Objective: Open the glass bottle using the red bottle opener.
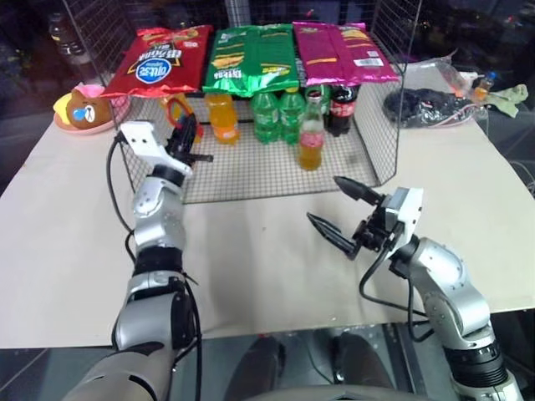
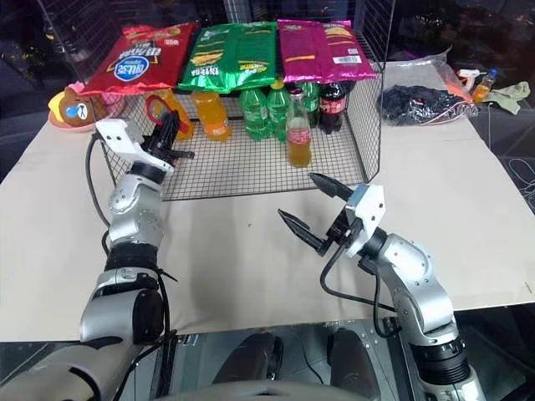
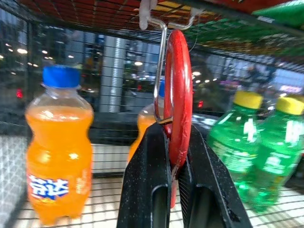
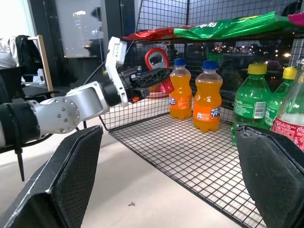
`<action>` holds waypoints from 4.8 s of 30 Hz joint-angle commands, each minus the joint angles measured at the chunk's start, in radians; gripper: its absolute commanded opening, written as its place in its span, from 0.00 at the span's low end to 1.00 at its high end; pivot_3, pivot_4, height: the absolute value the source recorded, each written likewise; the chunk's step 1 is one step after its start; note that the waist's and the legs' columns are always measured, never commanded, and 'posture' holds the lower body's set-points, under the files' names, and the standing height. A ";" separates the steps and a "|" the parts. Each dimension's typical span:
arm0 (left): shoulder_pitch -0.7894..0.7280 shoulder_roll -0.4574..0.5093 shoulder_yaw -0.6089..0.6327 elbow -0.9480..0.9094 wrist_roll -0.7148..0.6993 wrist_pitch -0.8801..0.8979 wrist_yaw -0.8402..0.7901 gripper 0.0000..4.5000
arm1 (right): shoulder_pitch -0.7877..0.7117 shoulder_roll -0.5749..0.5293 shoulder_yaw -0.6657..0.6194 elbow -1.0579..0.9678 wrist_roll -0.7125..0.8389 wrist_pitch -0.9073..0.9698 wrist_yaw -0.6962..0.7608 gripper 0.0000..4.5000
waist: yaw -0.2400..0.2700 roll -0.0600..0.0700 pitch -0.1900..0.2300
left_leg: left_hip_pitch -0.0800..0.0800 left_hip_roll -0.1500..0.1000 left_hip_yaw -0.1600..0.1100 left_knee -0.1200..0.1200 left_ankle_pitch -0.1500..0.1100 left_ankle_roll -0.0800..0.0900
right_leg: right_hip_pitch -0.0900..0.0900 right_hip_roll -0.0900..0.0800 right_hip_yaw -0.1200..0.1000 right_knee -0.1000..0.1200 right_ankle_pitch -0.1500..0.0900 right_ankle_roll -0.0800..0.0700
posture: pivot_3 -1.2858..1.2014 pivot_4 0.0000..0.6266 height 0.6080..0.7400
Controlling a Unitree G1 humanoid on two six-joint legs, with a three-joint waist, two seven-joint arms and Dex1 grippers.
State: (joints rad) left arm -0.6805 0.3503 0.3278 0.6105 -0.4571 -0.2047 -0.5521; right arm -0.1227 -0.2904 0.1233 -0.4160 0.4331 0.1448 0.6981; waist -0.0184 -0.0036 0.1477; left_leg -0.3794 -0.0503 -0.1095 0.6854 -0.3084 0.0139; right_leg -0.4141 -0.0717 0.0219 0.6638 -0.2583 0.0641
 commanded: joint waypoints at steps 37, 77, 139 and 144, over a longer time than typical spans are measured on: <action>0.133 -0.016 -0.363 -0.472 -0.271 0.874 -0.635 0.00 | -0.246 0.003 -0.104 -0.019 0.493 0.891 -0.161 0.82 | 0.000 0.000 0.000 | 0.000 0.001 0.000 0.001 0.000 0.000 | 0.000 0.000 0.001 0.001 0.000 0.000 | 0.52 0.24 1.00; -0.051 -0.199 -0.191 -0.121 0.039 0.125 -0.285 0.99 | -0.129 -0.103 -0.210 0.075 0.233 0.656 -0.253 0.00 | 0.009 -0.001 0.000 | -0.001 0.000 0.000 0.001 0.000 0.000 | 0.000 0.000 0.000 0.000 0.000 0.000 | 0.52 0.24 1.00; -0.601 -0.378 -0.180 0.745 0.518 -0.084 0.340 0.58 | -0.071 -0.023 -0.099 -0.146 -0.104 0.414 -0.381 0.00 | 0.001 -0.002 0.000 | -0.002 -0.005 0.000 0.001 0.000 0.000 | -0.001 0.000 0.000 0.002 0.000 0.000 | 0.52 0.24 1.00; -0.594 -0.372 -0.186 0.733 0.523 -0.123 0.282 0.58 | -0.079 -0.023 -0.100 -0.144 -0.110 0.411 -0.378 0.00 | 0.000 -0.002 0.000 | -0.002 -0.005 0.001 0.001 0.000 0.000 | -0.001 0.000 0.000 0.002 0.000 0.000 | 0.52 0.24 1.00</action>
State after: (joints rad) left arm -1.2599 -0.0271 0.1493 1.3655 0.0557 -0.2917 -0.2404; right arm -0.1902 -0.3111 0.0348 -0.5183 0.3219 0.5813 0.3201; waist -0.0179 -0.0052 0.1479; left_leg -0.3811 -0.0552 -0.1089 0.6867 -0.3081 0.0143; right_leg -0.4152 -0.0721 0.0220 0.6660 -0.2584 0.0644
